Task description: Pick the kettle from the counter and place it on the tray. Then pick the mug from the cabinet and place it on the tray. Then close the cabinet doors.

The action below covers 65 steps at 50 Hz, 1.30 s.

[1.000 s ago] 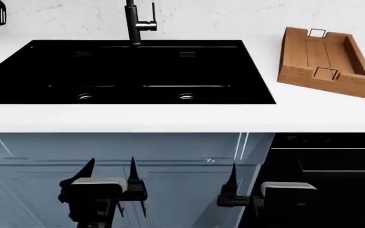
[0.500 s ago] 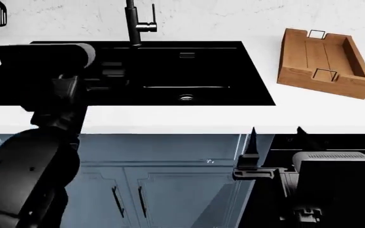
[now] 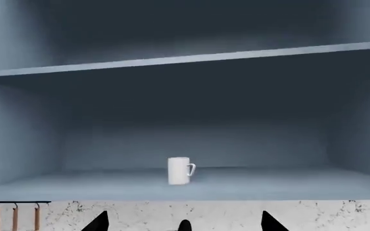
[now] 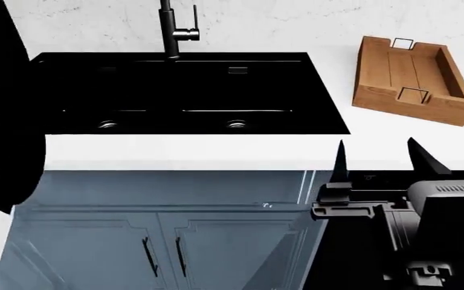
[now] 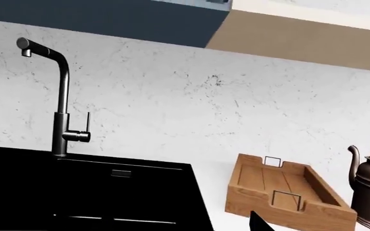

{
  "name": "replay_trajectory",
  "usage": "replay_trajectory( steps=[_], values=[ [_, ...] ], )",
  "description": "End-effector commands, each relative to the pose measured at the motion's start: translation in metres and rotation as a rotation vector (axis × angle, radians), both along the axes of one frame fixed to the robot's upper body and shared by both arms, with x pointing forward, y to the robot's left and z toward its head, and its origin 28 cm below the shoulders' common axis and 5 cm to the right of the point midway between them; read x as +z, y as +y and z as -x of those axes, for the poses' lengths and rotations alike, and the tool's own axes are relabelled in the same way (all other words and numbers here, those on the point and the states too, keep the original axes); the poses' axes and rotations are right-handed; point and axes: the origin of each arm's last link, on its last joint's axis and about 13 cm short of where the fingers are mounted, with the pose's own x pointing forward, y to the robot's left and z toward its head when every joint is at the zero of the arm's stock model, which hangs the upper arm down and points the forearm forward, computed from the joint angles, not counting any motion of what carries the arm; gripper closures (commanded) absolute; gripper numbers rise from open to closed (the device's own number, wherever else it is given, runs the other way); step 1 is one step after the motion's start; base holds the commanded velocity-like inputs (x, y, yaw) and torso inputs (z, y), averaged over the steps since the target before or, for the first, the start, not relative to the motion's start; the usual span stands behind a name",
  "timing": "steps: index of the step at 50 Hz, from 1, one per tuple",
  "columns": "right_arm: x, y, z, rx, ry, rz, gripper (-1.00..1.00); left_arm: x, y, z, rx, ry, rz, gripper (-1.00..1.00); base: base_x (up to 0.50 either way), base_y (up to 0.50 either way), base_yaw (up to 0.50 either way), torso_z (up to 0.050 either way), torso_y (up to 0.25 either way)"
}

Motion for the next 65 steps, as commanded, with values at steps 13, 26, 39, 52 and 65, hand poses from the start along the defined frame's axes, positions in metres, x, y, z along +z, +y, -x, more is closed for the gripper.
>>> replay_trajectory(
  steps=[13,26,39,52,65],
  values=[
    [0.027,0.0,0.008,0.0,-0.03,0.04,-1.0,0.059,0.008,0.012,0.085,0.029,0.068,-1.0,0.0,0.0,0.0,0.05,0.0],
    [0.043,0.001,0.008,-0.006,-0.033,0.056,-1.0,0.061,0.006,0.023,0.033,0.07,0.057,-1.0,0.0,0.0,0.0,0.05,0.0],
    [0.09,-0.002,0.009,-0.018,-0.067,0.067,-1.0,0.063,0.007,0.03,0.024,0.07,0.046,-1.0,0.0,0.0,0.0,0.007,0.0],
    [0.136,0.0,0.008,0.013,-0.133,0.077,-1.0,0.063,0.009,0.03,0.032,0.07,0.037,-1.0,0.12,0.0,0.0,0.0,0.0],
    [0.135,0.001,0.008,0.016,-0.136,0.081,-1.0,0.063,0.014,0.029,0.044,0.068,0.04,-1.0,0.5,0.0,0.0,0.0,0.0]
  ],
)
